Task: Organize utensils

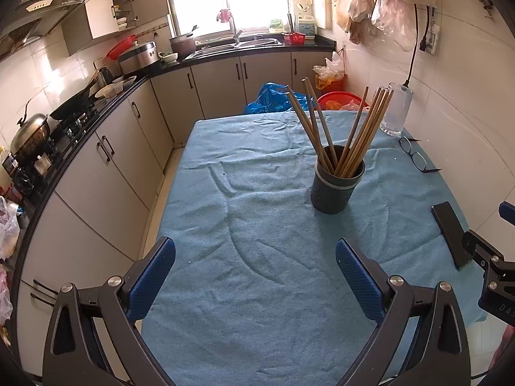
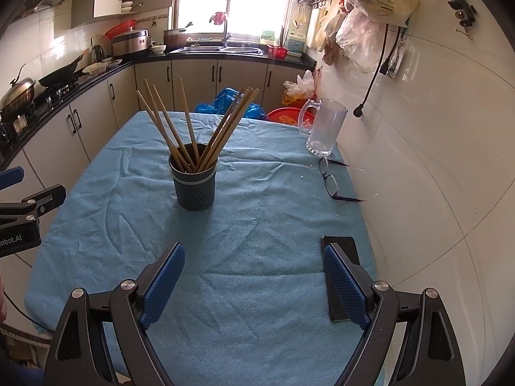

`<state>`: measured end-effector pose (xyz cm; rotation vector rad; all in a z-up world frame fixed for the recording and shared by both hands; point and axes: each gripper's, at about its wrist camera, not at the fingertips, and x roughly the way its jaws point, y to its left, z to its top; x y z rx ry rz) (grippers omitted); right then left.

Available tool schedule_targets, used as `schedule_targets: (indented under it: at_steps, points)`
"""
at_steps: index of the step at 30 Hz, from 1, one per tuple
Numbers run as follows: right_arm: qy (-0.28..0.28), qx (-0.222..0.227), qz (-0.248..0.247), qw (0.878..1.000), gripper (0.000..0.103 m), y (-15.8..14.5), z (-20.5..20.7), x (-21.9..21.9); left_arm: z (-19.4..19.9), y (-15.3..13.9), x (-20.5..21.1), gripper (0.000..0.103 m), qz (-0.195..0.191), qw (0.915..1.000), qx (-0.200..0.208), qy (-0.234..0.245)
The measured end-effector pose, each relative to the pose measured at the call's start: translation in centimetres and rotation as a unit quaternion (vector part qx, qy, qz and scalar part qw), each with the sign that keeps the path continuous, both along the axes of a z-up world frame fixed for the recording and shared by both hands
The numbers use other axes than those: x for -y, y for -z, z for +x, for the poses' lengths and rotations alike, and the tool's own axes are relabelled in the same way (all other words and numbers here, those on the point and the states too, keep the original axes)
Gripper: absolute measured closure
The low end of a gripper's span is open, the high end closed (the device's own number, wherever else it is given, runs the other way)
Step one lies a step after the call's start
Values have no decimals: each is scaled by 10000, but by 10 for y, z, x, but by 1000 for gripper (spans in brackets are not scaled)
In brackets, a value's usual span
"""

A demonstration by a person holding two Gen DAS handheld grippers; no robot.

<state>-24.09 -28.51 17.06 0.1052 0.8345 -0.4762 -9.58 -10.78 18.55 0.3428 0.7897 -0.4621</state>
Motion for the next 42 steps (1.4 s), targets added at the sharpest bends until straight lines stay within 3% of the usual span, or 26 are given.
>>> schedule_targets:
  at_steps: [42]
  points:
    - [18, -68, -16, 10000, 12, 2, -1, -2, -1, 3, -3, 4, -39, 10000, -50, 3]
